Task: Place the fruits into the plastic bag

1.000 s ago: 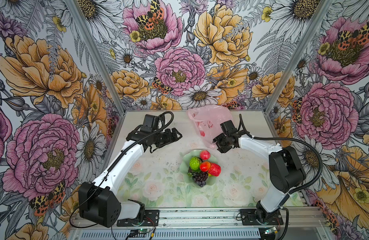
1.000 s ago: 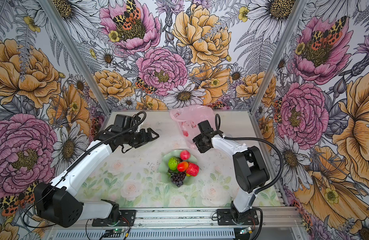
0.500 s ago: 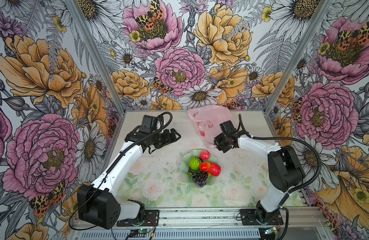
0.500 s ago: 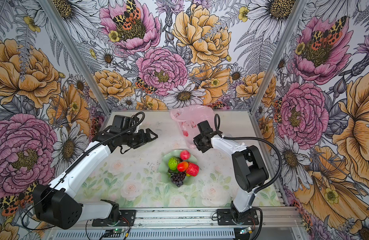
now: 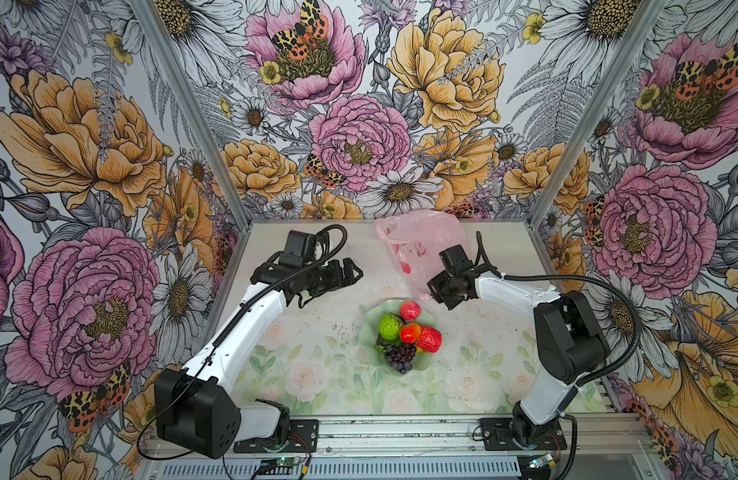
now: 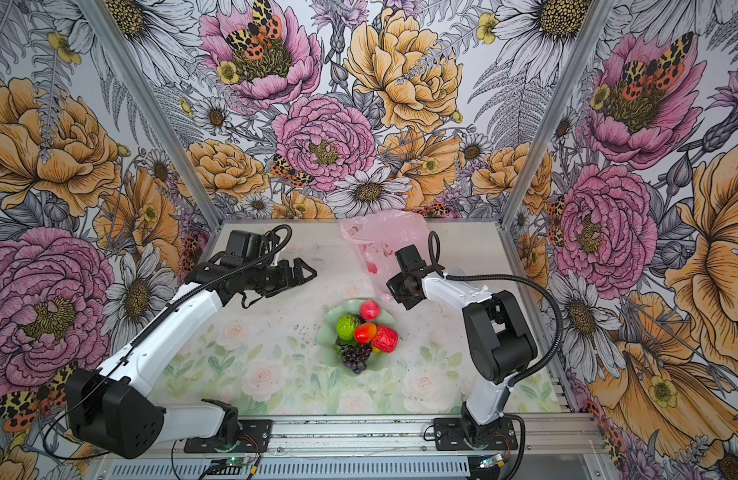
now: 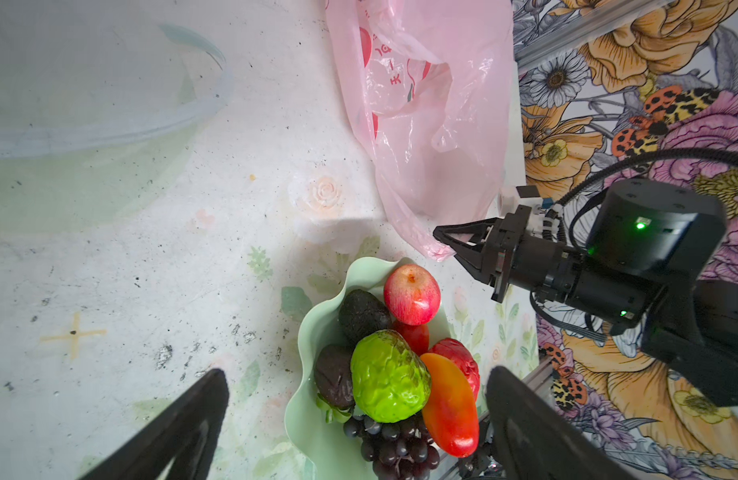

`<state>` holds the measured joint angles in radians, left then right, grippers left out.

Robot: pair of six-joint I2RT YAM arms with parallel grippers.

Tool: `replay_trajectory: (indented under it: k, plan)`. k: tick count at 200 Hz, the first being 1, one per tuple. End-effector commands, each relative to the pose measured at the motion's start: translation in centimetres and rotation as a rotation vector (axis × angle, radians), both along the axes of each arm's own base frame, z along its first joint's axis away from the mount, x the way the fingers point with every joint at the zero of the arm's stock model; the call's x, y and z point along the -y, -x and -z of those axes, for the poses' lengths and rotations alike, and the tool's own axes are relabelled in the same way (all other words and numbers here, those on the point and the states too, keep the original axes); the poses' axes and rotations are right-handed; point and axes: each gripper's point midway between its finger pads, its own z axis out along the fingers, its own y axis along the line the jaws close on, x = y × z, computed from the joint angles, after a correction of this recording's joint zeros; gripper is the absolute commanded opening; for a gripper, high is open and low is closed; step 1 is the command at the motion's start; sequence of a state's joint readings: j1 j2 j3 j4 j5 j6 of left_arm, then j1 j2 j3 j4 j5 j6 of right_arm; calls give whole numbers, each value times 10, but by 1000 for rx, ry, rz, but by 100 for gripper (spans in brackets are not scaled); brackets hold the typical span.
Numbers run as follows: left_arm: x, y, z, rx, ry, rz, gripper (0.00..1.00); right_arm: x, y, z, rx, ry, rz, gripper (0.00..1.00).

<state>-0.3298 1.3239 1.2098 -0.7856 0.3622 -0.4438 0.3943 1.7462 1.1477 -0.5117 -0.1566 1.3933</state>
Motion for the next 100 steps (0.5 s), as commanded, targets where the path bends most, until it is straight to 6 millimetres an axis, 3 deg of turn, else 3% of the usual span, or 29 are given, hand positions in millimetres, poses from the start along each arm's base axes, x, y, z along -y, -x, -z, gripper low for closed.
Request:
replay_trajectory:
  k: [1, 48, 100]
  plan:
    - [5, -3, -12, 120, -173, 87, 99, 6, -1, -15, 57, 29, -27, 0]
    - [32, -22, -25, 442, -648, 358, 99, 11, 4, -21, 69, 54, -83, 0]
    - [74, -41, -30, 801, -809, 606, 99, 27, 13, -33, 71, 95, -159, 0]
